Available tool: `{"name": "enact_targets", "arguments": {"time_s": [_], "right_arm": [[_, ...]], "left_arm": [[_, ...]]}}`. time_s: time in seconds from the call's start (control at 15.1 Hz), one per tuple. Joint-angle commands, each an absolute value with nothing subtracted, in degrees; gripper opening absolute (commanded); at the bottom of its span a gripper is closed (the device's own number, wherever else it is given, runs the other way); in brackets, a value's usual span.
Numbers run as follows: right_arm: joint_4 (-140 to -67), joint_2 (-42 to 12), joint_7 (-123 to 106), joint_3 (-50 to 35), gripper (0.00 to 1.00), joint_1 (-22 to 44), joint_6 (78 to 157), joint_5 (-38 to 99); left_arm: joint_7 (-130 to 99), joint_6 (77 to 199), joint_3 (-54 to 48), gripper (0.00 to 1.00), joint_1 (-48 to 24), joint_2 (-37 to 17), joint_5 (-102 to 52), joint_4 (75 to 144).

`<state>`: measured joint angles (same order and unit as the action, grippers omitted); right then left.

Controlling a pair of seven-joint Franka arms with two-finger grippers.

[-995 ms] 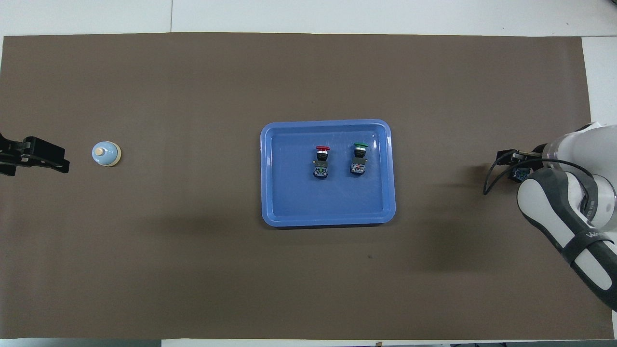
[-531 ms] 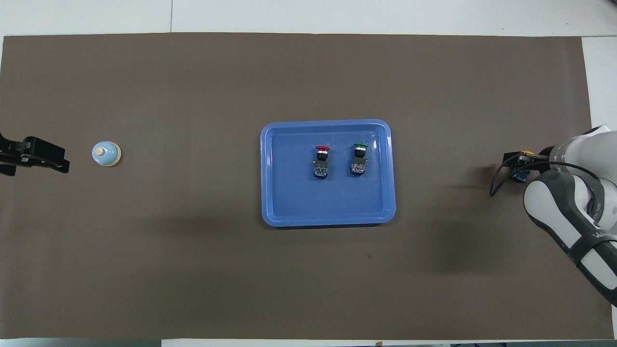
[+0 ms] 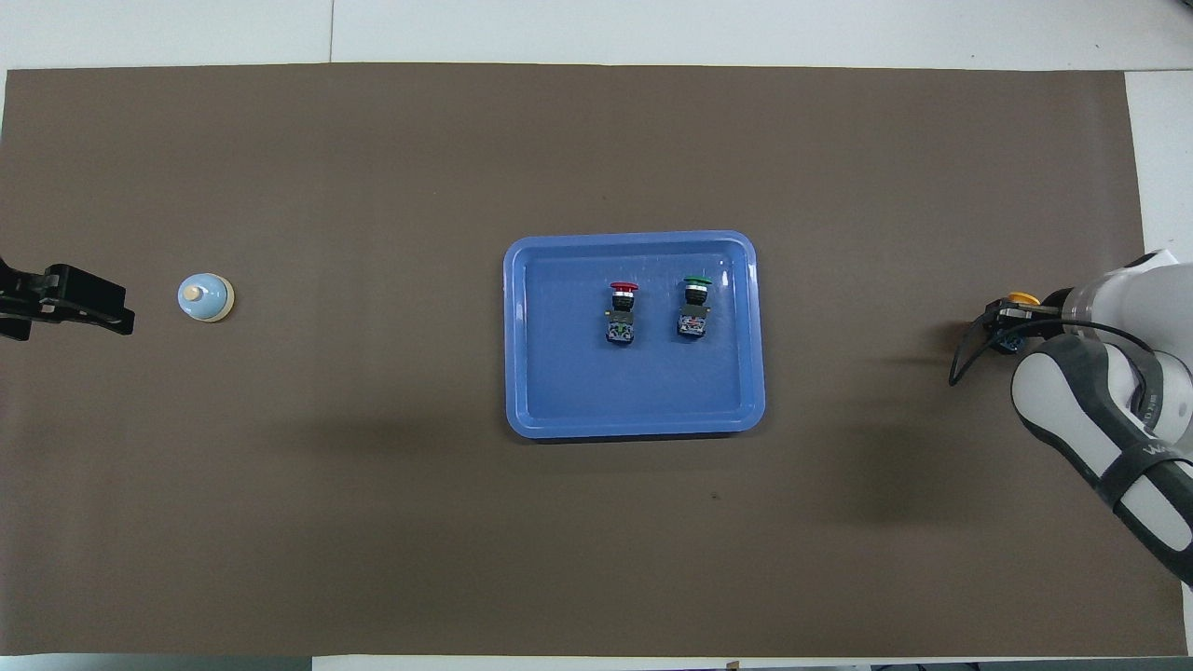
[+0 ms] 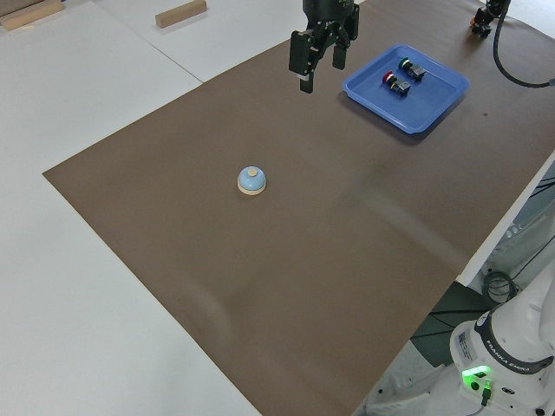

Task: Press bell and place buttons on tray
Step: 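Carry the yellow button into the tray beside the red one and release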

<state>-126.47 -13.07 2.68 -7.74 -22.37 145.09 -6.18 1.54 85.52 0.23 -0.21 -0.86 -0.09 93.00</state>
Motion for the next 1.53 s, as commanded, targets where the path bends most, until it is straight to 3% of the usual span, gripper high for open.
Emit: {"name": "enact_targets", "arguments": {"time_s": [0.0,0.13,0.27,0.6,0.73,1.13,1.46], "right_arm": [[-126.4,-12.7,2.5,-8.0,0.0,-22.5,145.2,-7.4],[-123.4,-12.6,1.8,-8.2,0.0,-21.5,140.8,-7.5],[-116.6,-12.6,1.9,-8.2,0.0,-18.5,131.4,-7.5],[-97.7,-14.9,9.8,-8.3,0.0,-5.7,111.1,-6.2],[-92.1,-16.8,18.5,-8.3,0.0,1.1,106.9,-5.8],[-90.9,-19.6,36.0,-8.2,0.0,18.1,109.6,-5.1],[-85.2,-28.7,45.3,-8.1,0.0,26.8,115.1,-5.5]], "left_arm": [[1.0,85.7,0.3,1.0,0.0,0.2,-0.9,93.8],[1.0,85.7,0.3,1.0,0.0,0.2,-0.9,93.8],[1.0,85.7,0.3,1.0,0.0,0.2,-0.9,93.8],[1.0,85.7,0.3,1.0,0.0,0.2,-0.9,93.8],[1.0,85.7,0.3,1.0,0.0,0.2,-0.9,93.8],[1.0,85.7,0.3,1.0,0.0,0.2,-0.9,93.8],[1.0,85.7,0.3,1.0,0.0,0.2,-0.9,93.8]]}}
